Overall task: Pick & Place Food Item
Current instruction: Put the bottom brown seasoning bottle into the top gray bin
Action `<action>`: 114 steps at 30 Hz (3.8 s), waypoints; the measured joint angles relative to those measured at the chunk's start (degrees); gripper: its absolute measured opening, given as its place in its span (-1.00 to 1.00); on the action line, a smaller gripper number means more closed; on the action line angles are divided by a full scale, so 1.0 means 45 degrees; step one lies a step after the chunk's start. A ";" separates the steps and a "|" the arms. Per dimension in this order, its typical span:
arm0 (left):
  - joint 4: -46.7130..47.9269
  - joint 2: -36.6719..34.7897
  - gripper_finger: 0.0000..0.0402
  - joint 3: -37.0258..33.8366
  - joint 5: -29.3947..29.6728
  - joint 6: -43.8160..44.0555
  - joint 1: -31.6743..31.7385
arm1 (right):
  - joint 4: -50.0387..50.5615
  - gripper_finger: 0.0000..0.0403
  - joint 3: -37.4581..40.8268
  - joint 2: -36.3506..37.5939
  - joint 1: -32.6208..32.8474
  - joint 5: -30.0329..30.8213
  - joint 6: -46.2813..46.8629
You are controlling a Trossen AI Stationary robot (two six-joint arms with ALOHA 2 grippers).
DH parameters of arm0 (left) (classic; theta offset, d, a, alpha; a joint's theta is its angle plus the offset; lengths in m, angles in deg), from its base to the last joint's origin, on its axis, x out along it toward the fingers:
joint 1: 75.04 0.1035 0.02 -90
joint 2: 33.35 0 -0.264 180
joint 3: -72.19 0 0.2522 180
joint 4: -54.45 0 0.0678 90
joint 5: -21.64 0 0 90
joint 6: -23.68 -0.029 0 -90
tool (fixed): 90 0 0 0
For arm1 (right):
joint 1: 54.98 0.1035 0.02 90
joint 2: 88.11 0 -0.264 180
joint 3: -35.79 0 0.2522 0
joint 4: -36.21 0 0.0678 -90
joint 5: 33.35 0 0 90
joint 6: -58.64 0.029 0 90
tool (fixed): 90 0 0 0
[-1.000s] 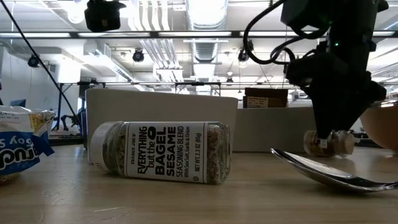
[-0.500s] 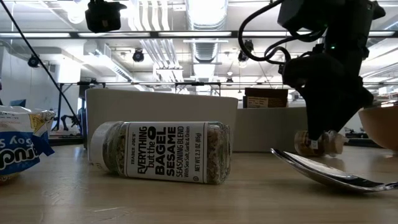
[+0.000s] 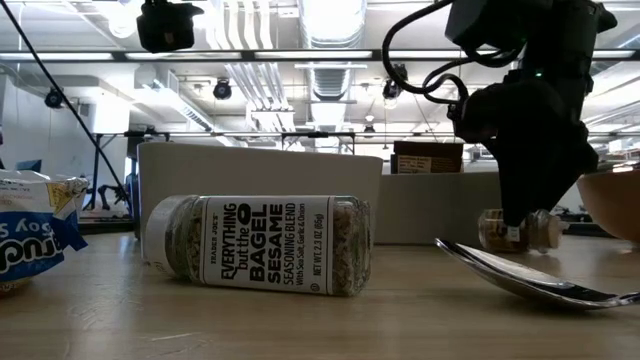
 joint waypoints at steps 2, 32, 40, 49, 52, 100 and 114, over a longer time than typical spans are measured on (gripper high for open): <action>0.0003 0.0000 0.64 0.0000 0.0000 0.0005 0.0000 | -0.0132 -0.01 -0.0003 0.0024 0.0002 -0.0132 0.0006; 0.0008 0.0000 0.64 0.0000 -0.0004 -0.0029 -0.0005 | -0.0168 -0.01 -0.0353 0.0073 0.0006 0.0146 -0.0594; 0.0012 0.0000 0.64 0.0000 -0.0005 0.0000 -0.0005 | -0.0187 -0.01 -0.0031 0.0094 0.0006 -0.0064 -0.0672; 0.0012 0.0000 0.64 0.0000 -0.0005 0.0047 -0.0005 | -0.0210 -0.01 0.0011 0.0102 0.0006 -0.0151 -0.0890; 0.0012 0.0000 0.64 0.0000 -0.0005 0.0158 -0.0005 | -0.0228 -0.01 0.0015 0.0102 0.0006 -0.0240 -0.0929; 0.0079 0.0000 0.64 0.0000 -0.0010 -0.0124 -0.0005 | -0.1816 0.89 -0.0487 -0.1452 0.0442 -0.0632 -0.1628; 0.0156 0.0000 0.64 0.0000 -0.0017 0.0037 -0.0005 | -0.0070 0.07 -0.2045 -0.2628 0.0672 0.0229 -0.2240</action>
